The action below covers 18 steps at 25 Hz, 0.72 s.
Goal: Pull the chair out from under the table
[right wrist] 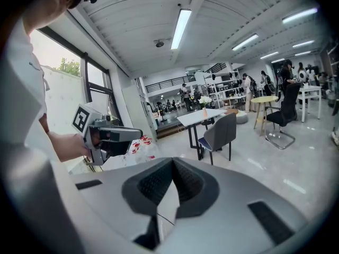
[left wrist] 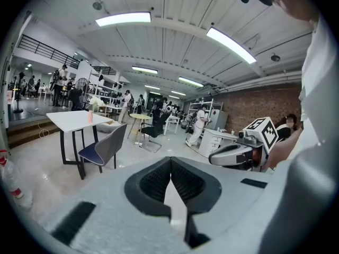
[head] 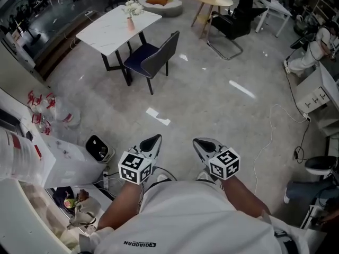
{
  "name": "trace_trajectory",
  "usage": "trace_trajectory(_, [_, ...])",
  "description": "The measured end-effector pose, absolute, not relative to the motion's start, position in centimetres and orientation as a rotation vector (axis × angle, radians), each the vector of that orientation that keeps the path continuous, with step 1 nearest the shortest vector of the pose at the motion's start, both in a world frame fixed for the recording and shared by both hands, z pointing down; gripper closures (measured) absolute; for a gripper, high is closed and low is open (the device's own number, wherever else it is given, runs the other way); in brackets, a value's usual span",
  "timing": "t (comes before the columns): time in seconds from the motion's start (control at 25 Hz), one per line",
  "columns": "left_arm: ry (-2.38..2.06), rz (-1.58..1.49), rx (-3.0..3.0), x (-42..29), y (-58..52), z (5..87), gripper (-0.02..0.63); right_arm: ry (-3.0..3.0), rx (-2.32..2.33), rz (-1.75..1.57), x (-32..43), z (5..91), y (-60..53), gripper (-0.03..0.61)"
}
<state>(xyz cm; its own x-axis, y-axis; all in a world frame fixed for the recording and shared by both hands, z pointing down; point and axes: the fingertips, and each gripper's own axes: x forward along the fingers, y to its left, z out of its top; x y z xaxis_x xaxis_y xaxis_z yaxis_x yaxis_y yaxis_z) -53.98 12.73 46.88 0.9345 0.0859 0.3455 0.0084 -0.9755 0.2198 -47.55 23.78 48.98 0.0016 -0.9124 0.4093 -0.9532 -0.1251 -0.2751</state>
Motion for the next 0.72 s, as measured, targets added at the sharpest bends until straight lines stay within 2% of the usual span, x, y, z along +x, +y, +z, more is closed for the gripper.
trace_trajectory(0.44, [0.189, 0.565, 2.857, -56.3, 10.3, 48.7, 0.607, -1.933, 2.218, 0.801, -50.6, 50.0, 21.4, 0.572])
trace_trajectory(0.72, [0.208, 0.58, 2.83, -55.5, 9.6, 49.8, 0.607, -1.893, 2.244, 0.84, -49.1, 50.9, 20.8, 0.572])
